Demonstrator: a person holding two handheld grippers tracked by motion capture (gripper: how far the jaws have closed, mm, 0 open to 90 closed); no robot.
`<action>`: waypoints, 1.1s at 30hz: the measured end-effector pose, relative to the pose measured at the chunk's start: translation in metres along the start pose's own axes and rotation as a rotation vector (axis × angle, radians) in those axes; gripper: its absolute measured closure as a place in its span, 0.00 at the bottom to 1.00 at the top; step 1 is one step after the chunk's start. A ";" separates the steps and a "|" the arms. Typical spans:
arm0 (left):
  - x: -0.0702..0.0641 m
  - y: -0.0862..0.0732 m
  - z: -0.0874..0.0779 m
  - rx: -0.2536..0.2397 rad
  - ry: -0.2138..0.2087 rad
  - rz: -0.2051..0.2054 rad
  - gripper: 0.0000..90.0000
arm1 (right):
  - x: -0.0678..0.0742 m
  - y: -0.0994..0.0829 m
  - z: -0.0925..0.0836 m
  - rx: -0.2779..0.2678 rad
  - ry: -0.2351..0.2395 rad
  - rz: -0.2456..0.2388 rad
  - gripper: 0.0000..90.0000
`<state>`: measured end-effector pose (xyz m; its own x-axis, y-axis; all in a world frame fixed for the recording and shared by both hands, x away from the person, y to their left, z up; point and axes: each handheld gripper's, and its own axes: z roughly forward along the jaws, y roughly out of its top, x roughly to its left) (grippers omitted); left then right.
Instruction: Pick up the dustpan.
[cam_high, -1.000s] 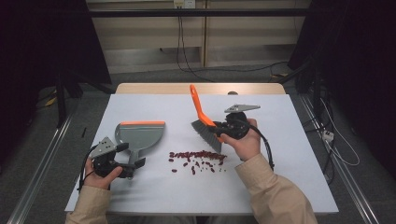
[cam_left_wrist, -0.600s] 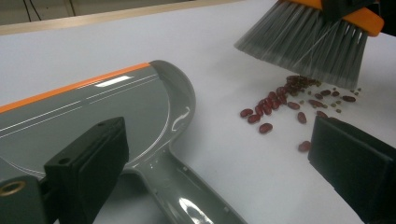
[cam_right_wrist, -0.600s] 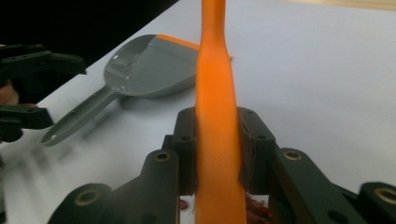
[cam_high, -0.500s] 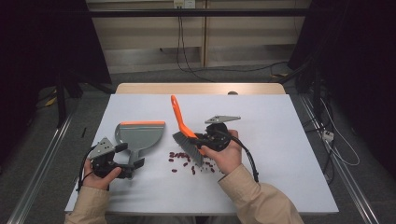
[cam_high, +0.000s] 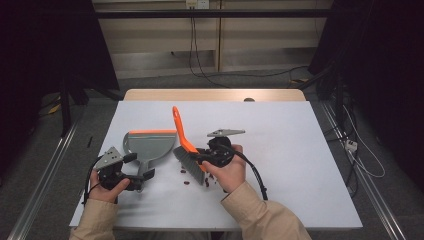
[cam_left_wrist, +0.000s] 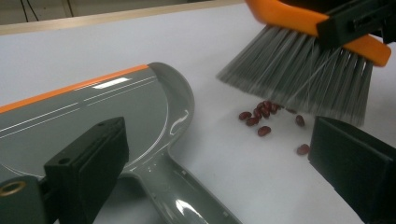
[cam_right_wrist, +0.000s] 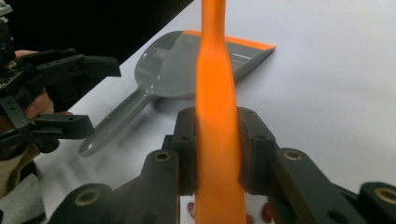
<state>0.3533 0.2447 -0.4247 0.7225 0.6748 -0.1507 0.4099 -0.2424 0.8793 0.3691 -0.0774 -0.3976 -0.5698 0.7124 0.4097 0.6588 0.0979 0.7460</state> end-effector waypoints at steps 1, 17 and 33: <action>0.000 0.000 0.000 -0.001 0.003 0.002 0.06 | 0.002 -0.001 0.003 0.004 0.008 0.007 0.80; 0.000 0.000 -0.003 -0.004 0.007 0.006 0.06 | 0.009 -0.019 0.034 0.079 -0.084 0.035 0.79; 0.000 0.000 -0.003 -0.004 0.008 0.008 0.06 | -0.018 -0.020 0.014 0.106 -0.125 0.114 0.78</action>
<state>0.3516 0.2462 -0.4233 0.7212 0.6784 -0.1397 0.4017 -0.2453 0.8823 0.3732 -0.0827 -0.4271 -0.4271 0.8033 0.4150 0.7675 0.0794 0.6362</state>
